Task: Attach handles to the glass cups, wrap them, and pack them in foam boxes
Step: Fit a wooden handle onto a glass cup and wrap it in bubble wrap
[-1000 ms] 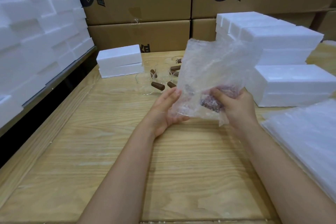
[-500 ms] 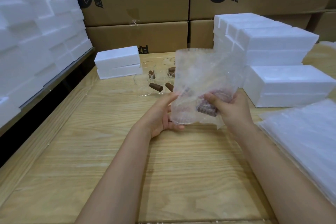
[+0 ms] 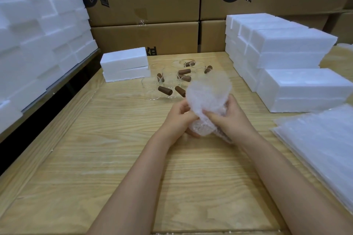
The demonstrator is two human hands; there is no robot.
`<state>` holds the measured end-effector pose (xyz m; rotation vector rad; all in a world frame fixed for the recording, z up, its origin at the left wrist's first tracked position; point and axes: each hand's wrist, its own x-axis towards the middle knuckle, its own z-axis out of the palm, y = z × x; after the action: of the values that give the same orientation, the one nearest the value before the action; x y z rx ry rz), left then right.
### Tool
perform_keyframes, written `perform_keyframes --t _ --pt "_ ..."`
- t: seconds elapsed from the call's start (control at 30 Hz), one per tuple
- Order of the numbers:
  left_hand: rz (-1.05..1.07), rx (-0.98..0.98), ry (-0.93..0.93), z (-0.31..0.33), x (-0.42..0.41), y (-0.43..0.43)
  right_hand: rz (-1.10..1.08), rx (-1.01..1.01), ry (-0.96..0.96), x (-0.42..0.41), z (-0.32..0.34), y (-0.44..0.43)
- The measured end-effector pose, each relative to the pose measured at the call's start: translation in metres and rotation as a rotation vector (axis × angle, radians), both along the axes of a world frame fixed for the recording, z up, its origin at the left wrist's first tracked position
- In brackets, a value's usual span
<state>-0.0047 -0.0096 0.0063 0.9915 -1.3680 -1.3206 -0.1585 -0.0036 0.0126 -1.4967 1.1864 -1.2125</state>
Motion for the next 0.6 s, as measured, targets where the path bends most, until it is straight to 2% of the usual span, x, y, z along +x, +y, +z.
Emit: perform_keyframes --t 0.07,0.1,0.17,0.23,0.3,0.4,0.47,0.57,0.6 --pt "0.007 -0.093 -0.007 -0.001 -0.001 0.0 0.125 0.016 0.019 -0.003 0.0 -0.001" --pt "-0.009 -0.127 -0.01 -0.001 -0.002 0.001 0.151 0.011 0.102 -0.003 0.002 -0.001" --pt "-0.059 -0.14 -0.005 0.002 -0.004 0.003 0.07 -0.037 0.345 0.001 0.005 -0.002" --pt "-0.095 -0.151 -0.004 0.004 -0.006 0.003 -0.071 -0.093 0.4 0.004 0.002 -0.006" --pt "-0.095 -0.189 -0.021 0.004 -0.009 0.004 -0.118 -0.088 0.318 0.006 -0.001 -0.007" --pt "-0.026 -0.213 -0.045 0.002 -0.012 0.003 -0.052 -0.07 0.267 0.006 -0.002 -0.006" --pt "0.015 -0.23 -0.055 0.001 -0.013 0.002 0.055 -0.018 0.1 0.004 0.001 -0.003" --pt "0.044 -0.244 -0.041 0.001 -0.012 0.0 0.314 0.111 -0.255 -0.001 0.006 0.0" --pt "0.047 -0.246 -0.043 0.001 -0.012 -0.001 0.343 0.128 -0.293 -0.002 0.007 0.001"
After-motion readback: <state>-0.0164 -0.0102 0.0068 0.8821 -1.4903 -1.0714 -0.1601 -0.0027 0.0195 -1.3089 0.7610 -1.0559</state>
